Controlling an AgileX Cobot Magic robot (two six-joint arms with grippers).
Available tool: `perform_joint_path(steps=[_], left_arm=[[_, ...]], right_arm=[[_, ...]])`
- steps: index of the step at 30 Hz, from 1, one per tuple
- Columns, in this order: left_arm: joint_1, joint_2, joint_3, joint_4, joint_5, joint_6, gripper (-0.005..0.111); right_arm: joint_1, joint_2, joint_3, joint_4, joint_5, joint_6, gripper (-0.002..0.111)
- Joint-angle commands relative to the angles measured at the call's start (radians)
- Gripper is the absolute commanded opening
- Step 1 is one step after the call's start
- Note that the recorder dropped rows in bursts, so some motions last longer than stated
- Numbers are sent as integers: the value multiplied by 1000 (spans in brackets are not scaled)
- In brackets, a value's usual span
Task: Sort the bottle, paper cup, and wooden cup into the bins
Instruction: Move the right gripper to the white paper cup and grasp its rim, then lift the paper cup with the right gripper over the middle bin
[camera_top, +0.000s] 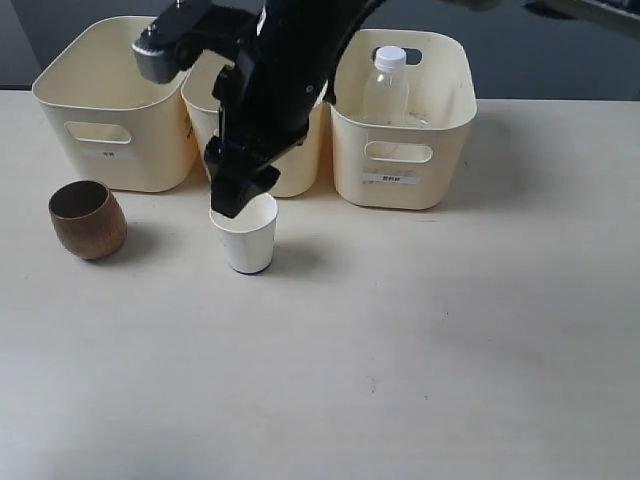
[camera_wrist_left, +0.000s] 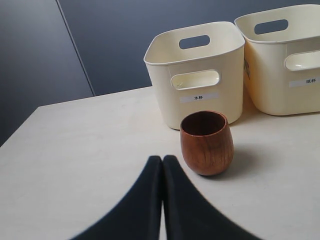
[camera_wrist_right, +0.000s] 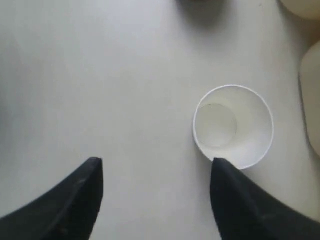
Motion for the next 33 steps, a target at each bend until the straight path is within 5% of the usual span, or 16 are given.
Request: perform_joint_path(steps=[1,24,25,28,33], left_arm=[[-4,5,-5,-2,-5,-1,0],[-4,5,-5,-2,-5,-1,0],[-4,5,-5,-2,-5,-1,0],[-4,5,-5,-2,-5,-1,0],[-4,5,-5,-2,-5,-1,0]], right_arm=[[0,73,-5,-17,-62,-8,59],[0,233,-5,-31,-241,-70,58],[0,233,-5,-40,-243,-66,54],[0,211,-5,-53,-258,-82,2],[0,91,-5,-53,-318,-86,-1]])
